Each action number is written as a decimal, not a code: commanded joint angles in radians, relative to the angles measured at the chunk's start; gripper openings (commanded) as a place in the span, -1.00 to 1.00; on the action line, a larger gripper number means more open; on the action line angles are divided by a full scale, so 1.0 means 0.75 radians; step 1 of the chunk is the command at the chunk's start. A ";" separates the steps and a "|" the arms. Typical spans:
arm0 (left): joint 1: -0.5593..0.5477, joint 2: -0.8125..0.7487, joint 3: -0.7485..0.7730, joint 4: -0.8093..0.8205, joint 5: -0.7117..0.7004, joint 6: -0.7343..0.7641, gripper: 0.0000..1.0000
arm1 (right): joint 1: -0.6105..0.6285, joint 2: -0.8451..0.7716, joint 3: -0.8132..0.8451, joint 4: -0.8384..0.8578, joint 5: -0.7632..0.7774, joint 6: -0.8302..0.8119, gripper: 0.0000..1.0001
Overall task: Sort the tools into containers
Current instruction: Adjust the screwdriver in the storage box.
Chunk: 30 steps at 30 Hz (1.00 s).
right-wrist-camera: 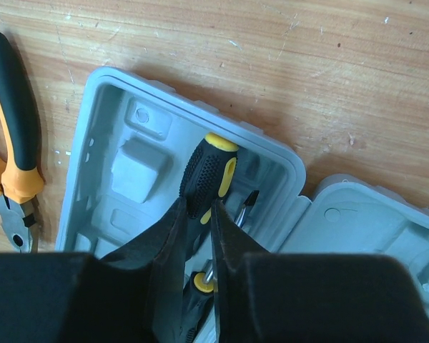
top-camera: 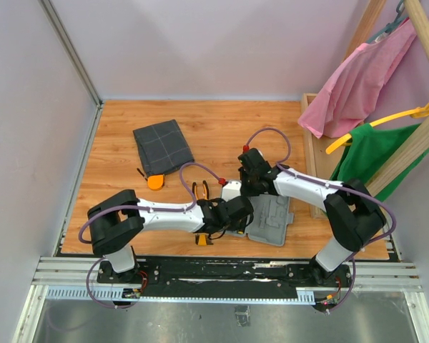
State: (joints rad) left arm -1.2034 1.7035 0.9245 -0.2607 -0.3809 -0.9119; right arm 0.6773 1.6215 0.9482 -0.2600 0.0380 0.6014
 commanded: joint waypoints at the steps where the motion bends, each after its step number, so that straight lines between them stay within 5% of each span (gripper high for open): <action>1: -0.048 0.206 -0.116 -0.790 0.134 0.106 -0.99 | 0.008 0.115 -0.048 -0.270 0.116 -0.068 -0.65; 19: -0.096 0.434 -0.102 -0.781 0.173 0.187 -0.99 | 0.010 0.374 -0.070 -0.298 0.129 -0.120 -0.71; 30: -0.136 0.563 -0.206 -0.565 0.407 0.243 -0.99 | 0.011 0.338 -0.095 -0.278 0.111 -0.114 -0.70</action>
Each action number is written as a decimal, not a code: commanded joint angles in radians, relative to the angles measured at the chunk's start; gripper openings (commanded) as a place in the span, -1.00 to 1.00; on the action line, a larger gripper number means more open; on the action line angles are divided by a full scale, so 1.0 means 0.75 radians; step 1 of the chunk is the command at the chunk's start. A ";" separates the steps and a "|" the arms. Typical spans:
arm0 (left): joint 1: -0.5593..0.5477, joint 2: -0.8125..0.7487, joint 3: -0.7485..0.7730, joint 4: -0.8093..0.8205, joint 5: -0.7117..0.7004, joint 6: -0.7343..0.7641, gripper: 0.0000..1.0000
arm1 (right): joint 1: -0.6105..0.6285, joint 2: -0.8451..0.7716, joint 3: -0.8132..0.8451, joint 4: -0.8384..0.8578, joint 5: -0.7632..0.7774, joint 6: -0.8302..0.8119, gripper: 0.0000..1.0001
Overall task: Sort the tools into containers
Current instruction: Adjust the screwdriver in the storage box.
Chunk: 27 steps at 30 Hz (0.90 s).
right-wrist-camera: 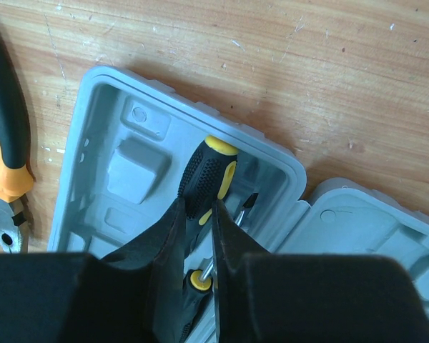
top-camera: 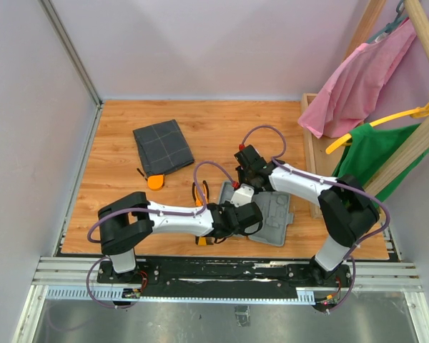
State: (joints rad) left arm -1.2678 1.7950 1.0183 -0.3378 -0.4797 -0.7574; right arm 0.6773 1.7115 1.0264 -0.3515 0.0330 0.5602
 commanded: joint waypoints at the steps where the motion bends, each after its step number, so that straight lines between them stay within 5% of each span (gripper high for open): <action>1: -0.052 0.449 -0.339 -0.455 0.543 0.038 -0.99 | 0.011 0.214 -0.200 -0.155 0.119 -0.059 -0.71; 15: -0.052 -0.013 -0.139 -0.579 0.194 -0.114 -0.98 | 0.009 0.097 -0.186 -0.177 0.147 -0.052 -0.71; 27: -0.045 -0.293 0.107 -0.583 -0.129 -0.155 -0.30 | 0.011 0.087 -0.154 -0.178 0.167 -0.056 -0.70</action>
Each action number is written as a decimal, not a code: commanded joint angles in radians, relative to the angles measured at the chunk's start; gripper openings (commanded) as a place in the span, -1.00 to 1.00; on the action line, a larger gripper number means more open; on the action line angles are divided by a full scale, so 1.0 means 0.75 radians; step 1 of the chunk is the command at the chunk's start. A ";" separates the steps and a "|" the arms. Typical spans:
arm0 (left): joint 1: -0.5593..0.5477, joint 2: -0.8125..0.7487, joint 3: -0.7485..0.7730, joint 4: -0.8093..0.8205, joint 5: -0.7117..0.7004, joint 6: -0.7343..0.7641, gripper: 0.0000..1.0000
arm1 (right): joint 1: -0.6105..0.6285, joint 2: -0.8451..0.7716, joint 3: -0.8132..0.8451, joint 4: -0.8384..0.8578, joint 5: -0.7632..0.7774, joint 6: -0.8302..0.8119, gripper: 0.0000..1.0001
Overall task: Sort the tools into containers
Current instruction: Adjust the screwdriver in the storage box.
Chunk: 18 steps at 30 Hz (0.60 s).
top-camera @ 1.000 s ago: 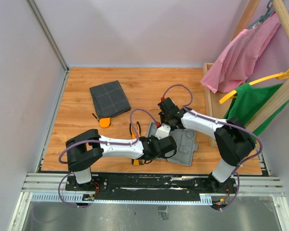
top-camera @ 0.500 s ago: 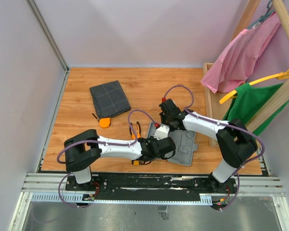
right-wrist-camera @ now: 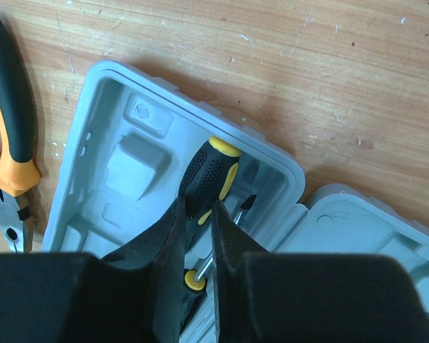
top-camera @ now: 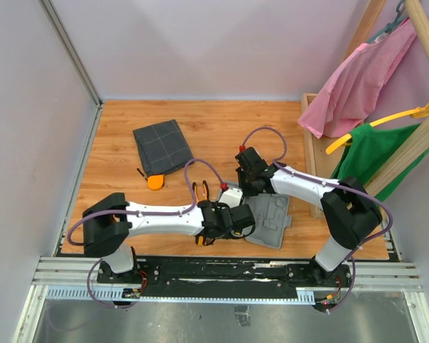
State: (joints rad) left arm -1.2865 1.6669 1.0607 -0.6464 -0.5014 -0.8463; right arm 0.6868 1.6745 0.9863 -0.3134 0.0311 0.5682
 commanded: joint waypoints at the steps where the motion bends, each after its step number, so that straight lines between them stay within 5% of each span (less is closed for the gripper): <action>1: -0.018 -0.161 0.053 -0.170 -0.140 -0.054 -0.18 | -0.002 0.130 -0.098 -0.228 0.166 -0.070 -0.70; 7: 0.053 -0.461 -0.055 0.045 -0.249 -0.024 0.40 | -0.003 0.063 -0.067 -0.176 0.092 -0.140 -0.66; 14: 0.275 -0.821 -0.318 0.379 -0.070 0.043 0.94 | -0.003 -0.004 0.002 -0.115 0.037 -0.319 -0.60; 18: 0.315 -0.854 -0.308 0.323 -0.113 0.039 0.99 | -0.005 0.008 0.094 -0.098 0.015 -0.439 -0.57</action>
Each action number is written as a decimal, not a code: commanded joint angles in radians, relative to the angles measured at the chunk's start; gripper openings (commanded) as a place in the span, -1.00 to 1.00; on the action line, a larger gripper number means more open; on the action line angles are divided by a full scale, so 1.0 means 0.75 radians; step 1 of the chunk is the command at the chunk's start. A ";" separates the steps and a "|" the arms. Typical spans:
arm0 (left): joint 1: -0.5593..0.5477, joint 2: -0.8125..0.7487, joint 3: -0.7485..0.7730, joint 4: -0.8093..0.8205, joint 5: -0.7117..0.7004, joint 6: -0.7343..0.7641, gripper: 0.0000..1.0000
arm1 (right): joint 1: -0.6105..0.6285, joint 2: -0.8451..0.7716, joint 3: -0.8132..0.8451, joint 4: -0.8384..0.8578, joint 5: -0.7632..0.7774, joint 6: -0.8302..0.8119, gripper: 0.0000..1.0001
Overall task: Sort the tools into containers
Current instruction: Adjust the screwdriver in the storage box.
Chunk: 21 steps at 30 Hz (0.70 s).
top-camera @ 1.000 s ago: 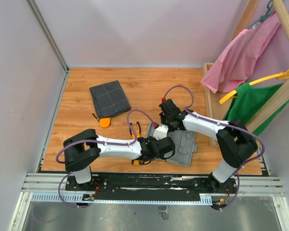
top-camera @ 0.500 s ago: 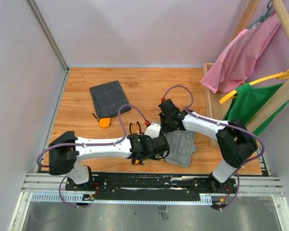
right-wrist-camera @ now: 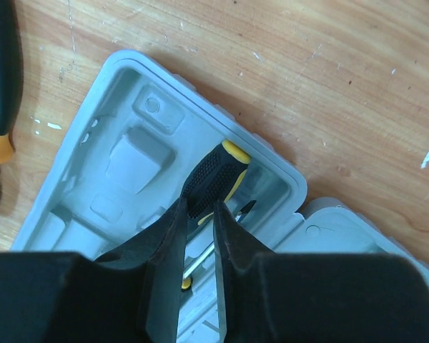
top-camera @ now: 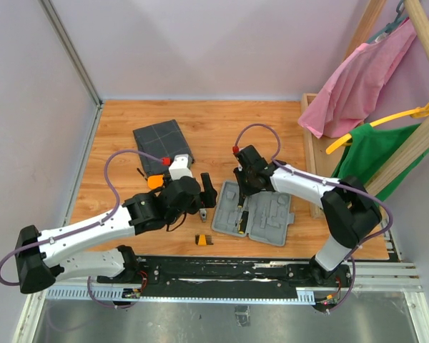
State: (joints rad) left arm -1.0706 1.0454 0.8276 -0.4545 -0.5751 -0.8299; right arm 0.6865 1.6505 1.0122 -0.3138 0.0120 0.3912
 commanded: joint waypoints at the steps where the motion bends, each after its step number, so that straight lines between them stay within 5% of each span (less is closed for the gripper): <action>1: 0.033 -0.020 0.008 0.048 -0.029 0.013 0.99 | -0.009 0.049 0.084 -0.103 0.034 -0.222 -0.57; 8: 0.043 0.044 -0.001 -0.005 -0.031 -0.023 0.99 | -0.018 -0.018 0.154 -0.142 -0.018 -0.224 -0.45; 12: 0.045 0.036 -0.056 0.037 -0.016 -0.047 0.99 | -0.017 -0.116 0.086 -0.144 -0.019 -0.162 -0.24; 21: 0.049 -0.027 -0.164 0.135 -0.005 -0.041 0.99 | 0.015 -0.291 -0.128 -0.137 -0.087 -0.138 -0.21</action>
State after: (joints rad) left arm -1.0431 1.0626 0.7246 -0.4080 -0.5640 -0.8505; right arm 0.6849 1.4765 0.9817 -0.3946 -0.0166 0.2920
